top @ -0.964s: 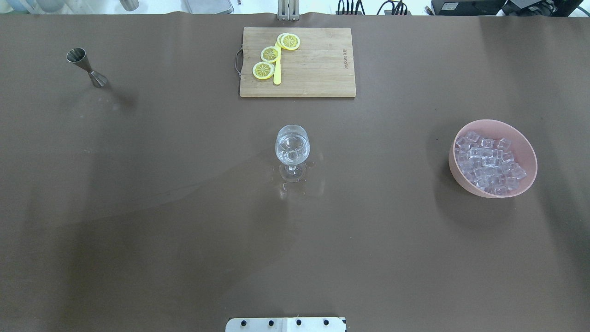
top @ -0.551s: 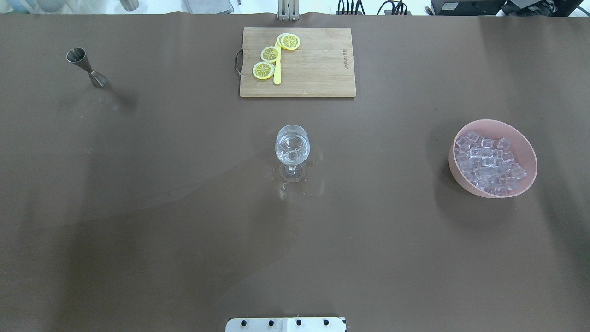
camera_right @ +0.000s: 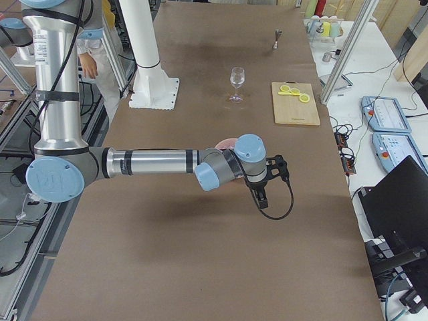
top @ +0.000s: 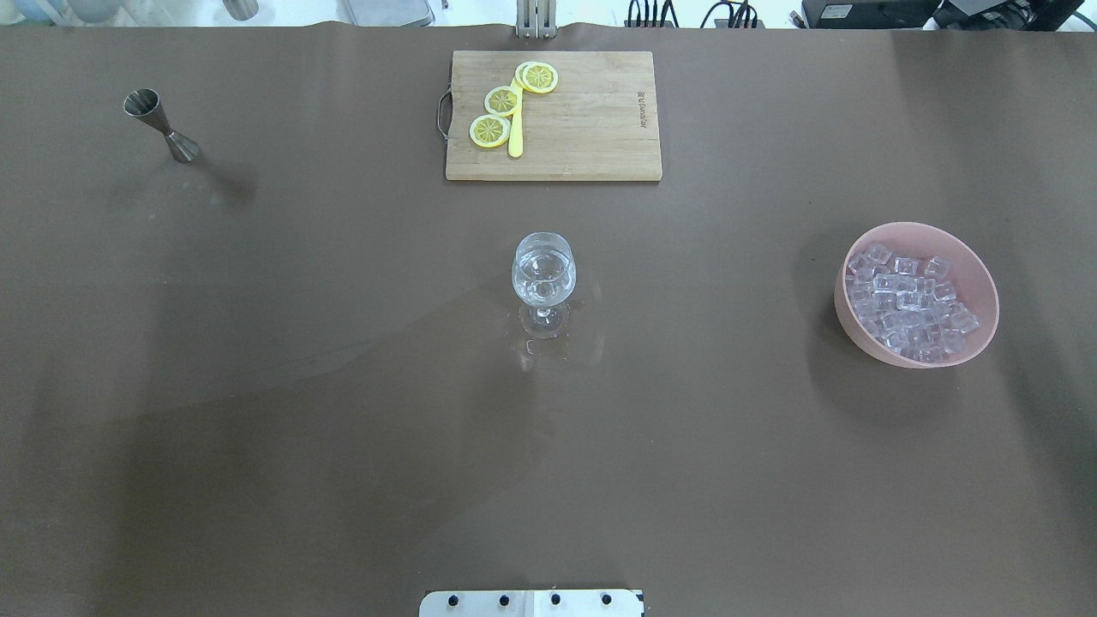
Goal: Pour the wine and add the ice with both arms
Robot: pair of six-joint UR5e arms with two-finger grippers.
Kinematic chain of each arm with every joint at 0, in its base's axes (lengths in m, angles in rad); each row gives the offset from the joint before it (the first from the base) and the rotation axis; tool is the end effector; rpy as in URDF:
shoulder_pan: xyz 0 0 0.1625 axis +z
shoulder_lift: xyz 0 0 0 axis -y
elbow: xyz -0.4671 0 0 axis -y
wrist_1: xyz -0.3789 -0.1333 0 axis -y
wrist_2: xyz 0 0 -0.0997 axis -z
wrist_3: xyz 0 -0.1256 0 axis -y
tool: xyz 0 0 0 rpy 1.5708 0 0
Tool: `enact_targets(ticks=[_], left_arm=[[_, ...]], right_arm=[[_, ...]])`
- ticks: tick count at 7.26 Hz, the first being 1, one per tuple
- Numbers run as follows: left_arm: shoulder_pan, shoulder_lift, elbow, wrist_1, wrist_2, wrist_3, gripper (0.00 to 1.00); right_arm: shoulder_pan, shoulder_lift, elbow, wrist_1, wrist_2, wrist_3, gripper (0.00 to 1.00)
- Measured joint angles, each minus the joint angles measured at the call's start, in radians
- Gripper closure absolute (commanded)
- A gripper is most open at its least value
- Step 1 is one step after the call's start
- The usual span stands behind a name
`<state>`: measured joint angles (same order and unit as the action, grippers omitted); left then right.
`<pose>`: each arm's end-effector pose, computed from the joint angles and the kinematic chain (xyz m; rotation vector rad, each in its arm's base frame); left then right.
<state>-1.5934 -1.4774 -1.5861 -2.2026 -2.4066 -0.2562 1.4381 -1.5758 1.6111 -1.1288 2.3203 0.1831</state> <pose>-0.0506 -0.4623 0.6763 0.4214 0.8669 -0.0256 -0.0198 -0.5090 0.6521 0.3331 -0.7968 -0.1316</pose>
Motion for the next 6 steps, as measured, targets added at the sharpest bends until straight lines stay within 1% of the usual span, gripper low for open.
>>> enact_targets(ticks=[3, 4, 6], left_arm=[[0.007, -0.008, -0.006, 0.098, -0.029, 0.008, 0.01], [0.009, -0.010, -0.019, 0.158, -0.031, 0.009, 0.01], [0.008, -0.005, -0.089, 0.333, -0.030, 0.011, 0.01]], right_arm=[[0.001, -0.009, -0.009, 0.000, -0.028, -0.001, 0.00], [0.002, -0.013, -0.010, 0.000, -0.036, -0.001, 0.00], [0.003, -0.021, -0.012, -0.001, -0.041, -0.001, 0.00]])
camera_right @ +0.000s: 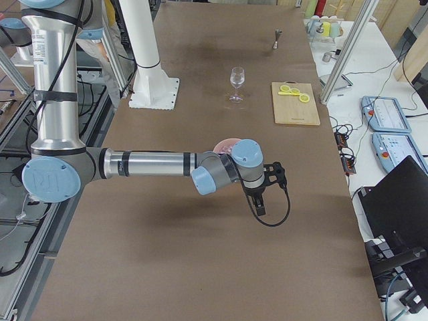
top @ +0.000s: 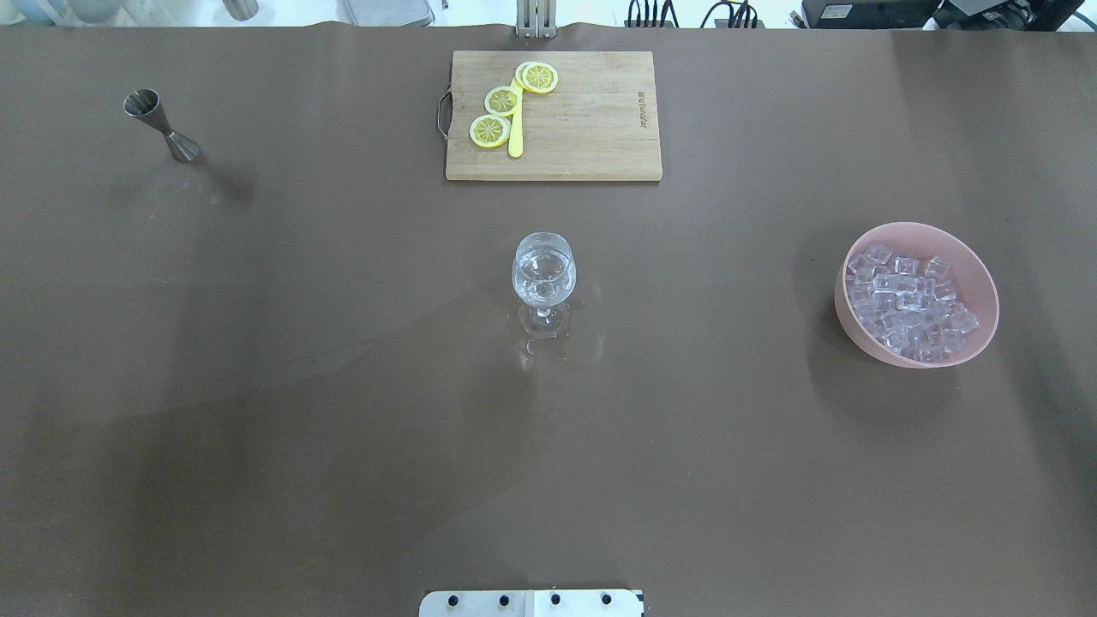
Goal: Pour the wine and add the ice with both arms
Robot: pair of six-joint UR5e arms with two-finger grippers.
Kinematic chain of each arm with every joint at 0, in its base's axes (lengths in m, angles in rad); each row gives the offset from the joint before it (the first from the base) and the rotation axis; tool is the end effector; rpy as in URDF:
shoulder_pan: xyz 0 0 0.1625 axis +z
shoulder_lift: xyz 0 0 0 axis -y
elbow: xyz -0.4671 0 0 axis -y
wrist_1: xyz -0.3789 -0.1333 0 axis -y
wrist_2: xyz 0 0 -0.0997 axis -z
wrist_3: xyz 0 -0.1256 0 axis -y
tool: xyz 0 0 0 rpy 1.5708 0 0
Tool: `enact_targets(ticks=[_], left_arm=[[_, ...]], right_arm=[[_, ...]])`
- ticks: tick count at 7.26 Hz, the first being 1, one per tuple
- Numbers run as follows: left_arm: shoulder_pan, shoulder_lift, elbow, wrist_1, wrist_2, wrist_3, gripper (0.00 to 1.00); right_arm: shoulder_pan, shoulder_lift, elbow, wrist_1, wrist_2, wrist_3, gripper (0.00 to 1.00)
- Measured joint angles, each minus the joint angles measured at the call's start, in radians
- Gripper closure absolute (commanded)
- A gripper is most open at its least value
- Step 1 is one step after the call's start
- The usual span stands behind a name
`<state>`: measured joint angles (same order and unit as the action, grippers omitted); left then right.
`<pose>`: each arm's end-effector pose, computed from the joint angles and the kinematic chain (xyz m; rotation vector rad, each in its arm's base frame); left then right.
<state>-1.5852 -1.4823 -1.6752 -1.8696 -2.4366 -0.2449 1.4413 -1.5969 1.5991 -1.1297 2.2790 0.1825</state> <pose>-0.0442 -0.4570 0.6683 0.1940 0.8864 -0.1051 -0.0131 -0.5002 0.6720 0.3110 -0.7534 -0.1069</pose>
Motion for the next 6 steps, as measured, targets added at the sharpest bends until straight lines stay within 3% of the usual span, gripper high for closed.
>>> enact_targets(ticks=[2, 6], left_arm=[[-0.002, 0.048, -0.028, 0.021, 0.004, 0.015, 0.01], [0.001, 0.139, -0.038, -0.172, 0.004, 0.032, 0.02]], right_arm=[[0.002, -0.004, -0.001, 0.000, -0.004, -0.001, 0.00], [0.004, -0.006, 0.006, 0.001, -0.004, 0.000, 0.00]])
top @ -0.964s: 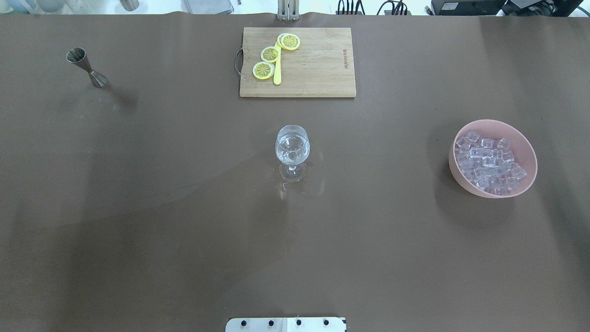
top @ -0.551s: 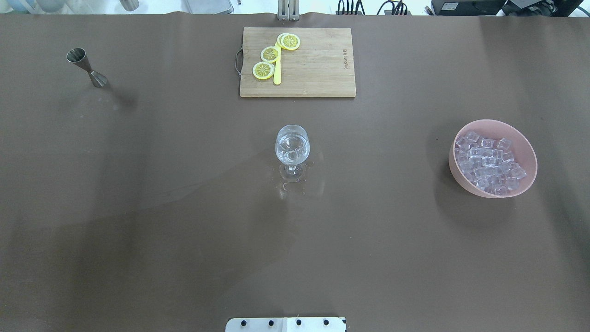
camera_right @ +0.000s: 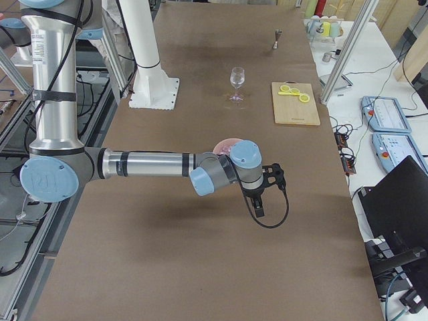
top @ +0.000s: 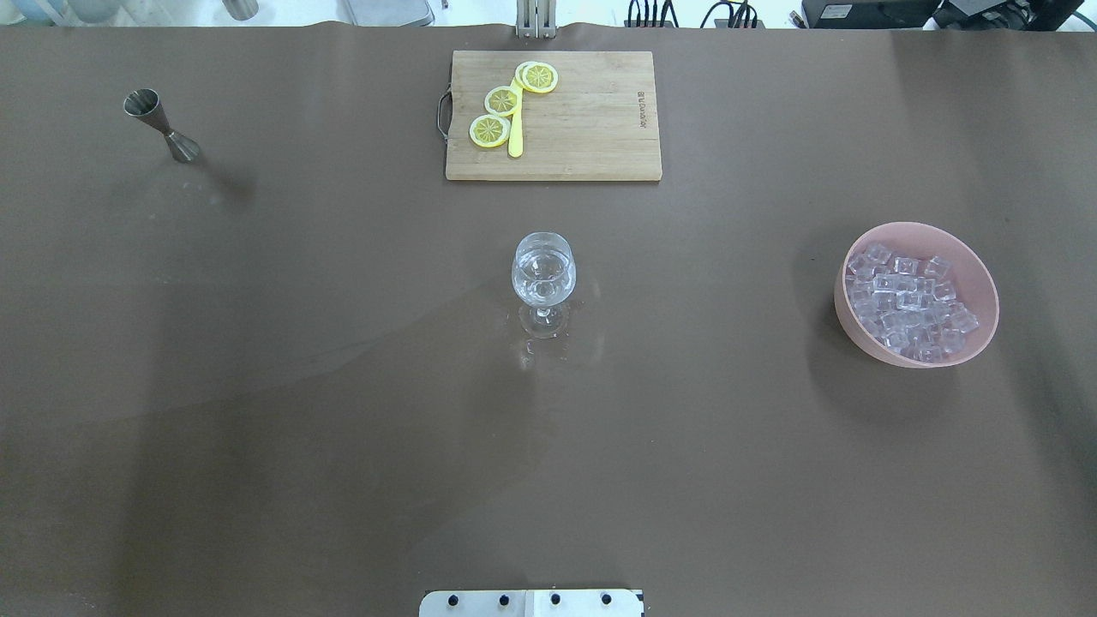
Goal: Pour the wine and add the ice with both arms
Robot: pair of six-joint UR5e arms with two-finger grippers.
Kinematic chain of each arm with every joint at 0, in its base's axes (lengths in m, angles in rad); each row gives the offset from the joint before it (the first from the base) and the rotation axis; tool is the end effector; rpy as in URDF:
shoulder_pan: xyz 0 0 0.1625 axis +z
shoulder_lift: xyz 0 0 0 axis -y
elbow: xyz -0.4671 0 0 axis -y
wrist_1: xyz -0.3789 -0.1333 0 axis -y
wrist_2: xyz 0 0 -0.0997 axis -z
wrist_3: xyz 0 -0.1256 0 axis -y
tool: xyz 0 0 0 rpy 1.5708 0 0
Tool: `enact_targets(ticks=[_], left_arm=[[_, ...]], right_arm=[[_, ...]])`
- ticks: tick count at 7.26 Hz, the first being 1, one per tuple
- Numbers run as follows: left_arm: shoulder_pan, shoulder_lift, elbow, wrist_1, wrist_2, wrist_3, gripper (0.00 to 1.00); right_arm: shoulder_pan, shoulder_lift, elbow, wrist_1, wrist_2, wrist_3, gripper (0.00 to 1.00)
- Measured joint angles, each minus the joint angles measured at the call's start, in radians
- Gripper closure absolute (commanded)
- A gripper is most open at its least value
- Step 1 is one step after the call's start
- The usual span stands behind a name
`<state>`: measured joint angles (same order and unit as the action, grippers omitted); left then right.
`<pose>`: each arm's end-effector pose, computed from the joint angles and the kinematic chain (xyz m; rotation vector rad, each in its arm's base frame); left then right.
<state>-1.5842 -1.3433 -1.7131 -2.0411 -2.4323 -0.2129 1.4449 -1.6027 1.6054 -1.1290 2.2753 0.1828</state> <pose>-0.0433 -0.3948 0.6882 0.2741 0.8812 -0.0442 -0.0106 -0.4978 0.6719 0.3141 -0.7494 -0.1028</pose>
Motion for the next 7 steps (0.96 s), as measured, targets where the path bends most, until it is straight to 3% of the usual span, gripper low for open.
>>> enact_targets(ticks=[3, 5, 7], left_arm=[[0.021, -0.109, 0.035, -0.101, 0.009, -0.080, 0.02], [0.067, -0.199, 0.138, -0.270, 0.110, -0.182, 0.03], [0.184, -0.274, 0.235, -0.444, 0.234, -0.317, 0.03]], right_arm=[[-0.004, 0.003, 0.007, 0.001, 0.005, 0.002, 0.00], [-0.009, 0.004, 0.003, 0.021, 0.009, 0.003, 0.00], [-0.014, 0.004, -0.002, 0.037, 0.010, 0.003, 0.00]])
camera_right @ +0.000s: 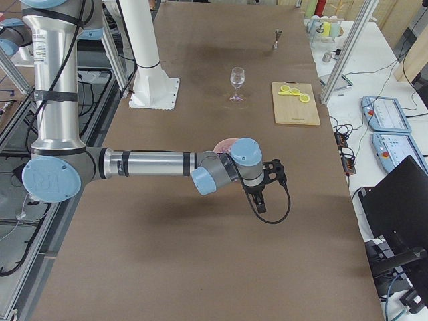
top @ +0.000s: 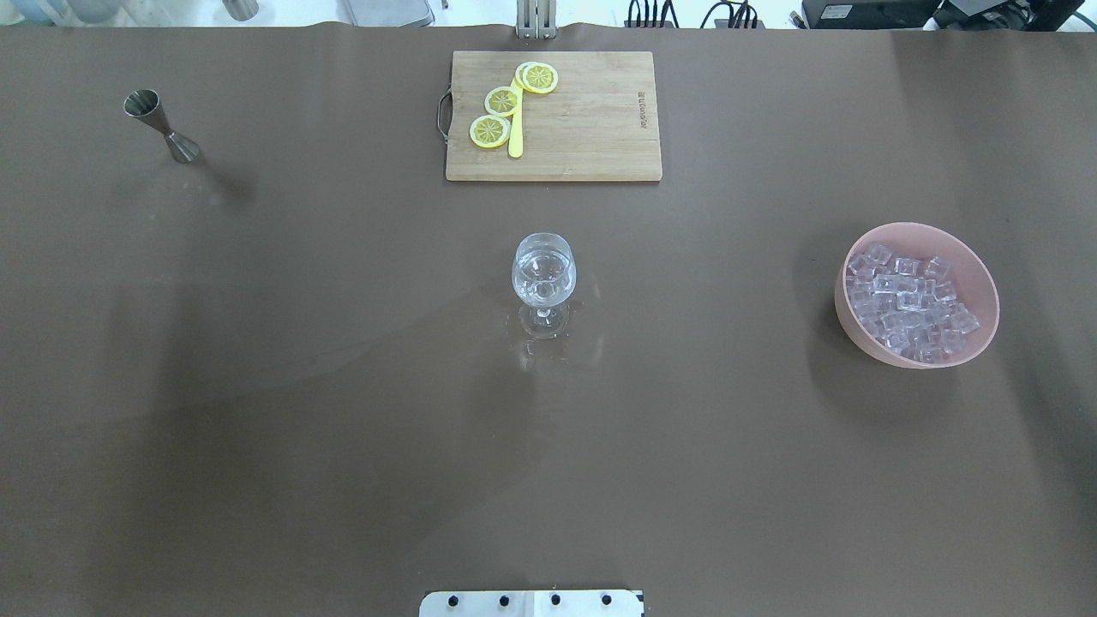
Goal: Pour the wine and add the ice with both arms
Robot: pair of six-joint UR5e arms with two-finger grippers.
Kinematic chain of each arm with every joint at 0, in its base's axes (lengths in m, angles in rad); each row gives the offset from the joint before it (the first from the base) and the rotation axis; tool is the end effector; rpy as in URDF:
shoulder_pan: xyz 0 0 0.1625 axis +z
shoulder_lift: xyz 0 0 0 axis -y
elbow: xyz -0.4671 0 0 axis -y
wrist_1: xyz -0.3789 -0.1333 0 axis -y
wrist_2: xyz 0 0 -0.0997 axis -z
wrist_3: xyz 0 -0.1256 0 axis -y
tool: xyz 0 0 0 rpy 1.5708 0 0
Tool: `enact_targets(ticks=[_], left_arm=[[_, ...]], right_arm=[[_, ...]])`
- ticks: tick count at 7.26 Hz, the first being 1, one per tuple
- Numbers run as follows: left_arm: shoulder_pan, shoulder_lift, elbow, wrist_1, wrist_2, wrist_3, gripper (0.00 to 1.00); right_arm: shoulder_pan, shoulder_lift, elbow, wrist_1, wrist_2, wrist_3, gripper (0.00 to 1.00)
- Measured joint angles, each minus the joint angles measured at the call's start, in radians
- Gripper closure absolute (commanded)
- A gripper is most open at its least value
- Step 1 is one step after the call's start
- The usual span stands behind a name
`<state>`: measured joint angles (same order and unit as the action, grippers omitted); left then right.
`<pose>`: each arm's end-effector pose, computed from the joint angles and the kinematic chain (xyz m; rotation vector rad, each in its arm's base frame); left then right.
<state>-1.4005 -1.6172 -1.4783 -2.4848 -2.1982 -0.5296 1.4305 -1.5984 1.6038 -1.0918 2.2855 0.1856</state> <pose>0.0332 -0.5444 0.6362 0.5845 0.8362 -0.0555 -0.0192 -0.5006 0.6649 0.3435 -0.7659 -0.1304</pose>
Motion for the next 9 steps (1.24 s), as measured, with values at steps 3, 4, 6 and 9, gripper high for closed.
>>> enact_targets(ticks=[3, 4, 6, 9], left_arm=[[0.186, -0.030, 0.047, -0.209, 0.239, -0.111, 0.02], [0.236, -0.048, 0.071, -0.260, 0.318, -0.149, 0.02], [0.295, -0.109, 0.142, -0.326, 0.416, -0.209, 0.02], [0.442, -0.138, 0.199, -0.420, 0.627, -0.313, 0.02]], right_arm=[[-0.003, 0.000, -0.001, 0.004, 0.000, 0.000, 0.00], [-0.004, 0.000, -0.001, 0.004, 0.000, 0.000, 0.00], [-0.006, 0.000, 0.000, 0.004, 0.000, 0.000, 0.00], [-0.009, 0.004, 0.001, 0.004, 0.000, 0.000, 0.00]])
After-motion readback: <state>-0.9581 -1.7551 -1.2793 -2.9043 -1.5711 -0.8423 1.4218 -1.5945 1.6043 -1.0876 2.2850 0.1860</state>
